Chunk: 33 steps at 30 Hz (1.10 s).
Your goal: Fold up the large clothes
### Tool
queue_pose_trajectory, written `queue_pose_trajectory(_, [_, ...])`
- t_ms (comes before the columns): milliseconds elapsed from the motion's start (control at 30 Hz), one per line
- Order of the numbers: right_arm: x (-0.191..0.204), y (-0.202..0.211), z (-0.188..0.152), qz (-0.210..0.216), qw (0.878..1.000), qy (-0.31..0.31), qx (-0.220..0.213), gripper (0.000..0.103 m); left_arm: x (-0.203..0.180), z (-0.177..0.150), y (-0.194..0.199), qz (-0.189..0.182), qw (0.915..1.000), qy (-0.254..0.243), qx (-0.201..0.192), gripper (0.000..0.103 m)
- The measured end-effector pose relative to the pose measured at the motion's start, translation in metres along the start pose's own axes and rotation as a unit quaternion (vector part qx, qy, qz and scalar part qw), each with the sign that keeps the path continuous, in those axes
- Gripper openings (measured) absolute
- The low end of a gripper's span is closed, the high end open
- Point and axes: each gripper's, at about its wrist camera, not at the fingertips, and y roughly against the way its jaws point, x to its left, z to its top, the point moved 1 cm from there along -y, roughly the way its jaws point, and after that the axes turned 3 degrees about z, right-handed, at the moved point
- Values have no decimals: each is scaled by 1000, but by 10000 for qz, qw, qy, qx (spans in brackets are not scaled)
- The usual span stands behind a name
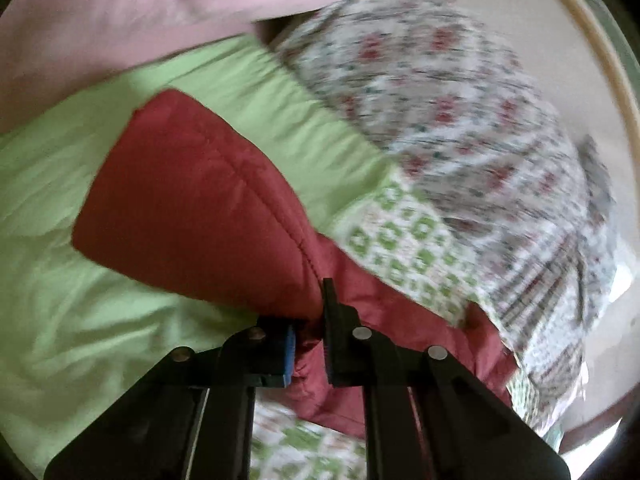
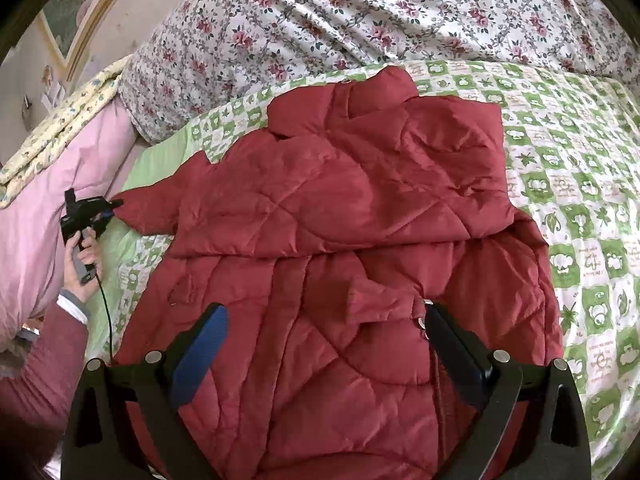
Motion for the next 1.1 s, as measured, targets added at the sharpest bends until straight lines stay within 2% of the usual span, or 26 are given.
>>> queue_pose_trajectory(200, [-1, 2, -3, 70, 10000, -56, -39, 100, -54, -25, 30, -423, 9969, -661, -67, 9])
queue_pose_trajectory(433, [-6, 5, -2, 101, 9996, -231, -88, 100, -123, -69, 45, -981, 9859, -1354, 114, 9])
queue_pose_trajectory(600, [-14, 10, 0, 190, 9988, -403, -186, 100, -176, -107, 47, -1376, 9729, -1832, 303, 9])
queue_pose_trajectory(867, [-27, 16, 6, 283, 9970, -618, -360, 100, -241, -167, 41, -1822, 9503, -2425, 704, 7])
queue_pose_trajectory(1100, [-45, 18, 8, 435, 9930, -977, -500, 100, -289, -226, 23, -2023, 9310, -2799, 1185, 7])
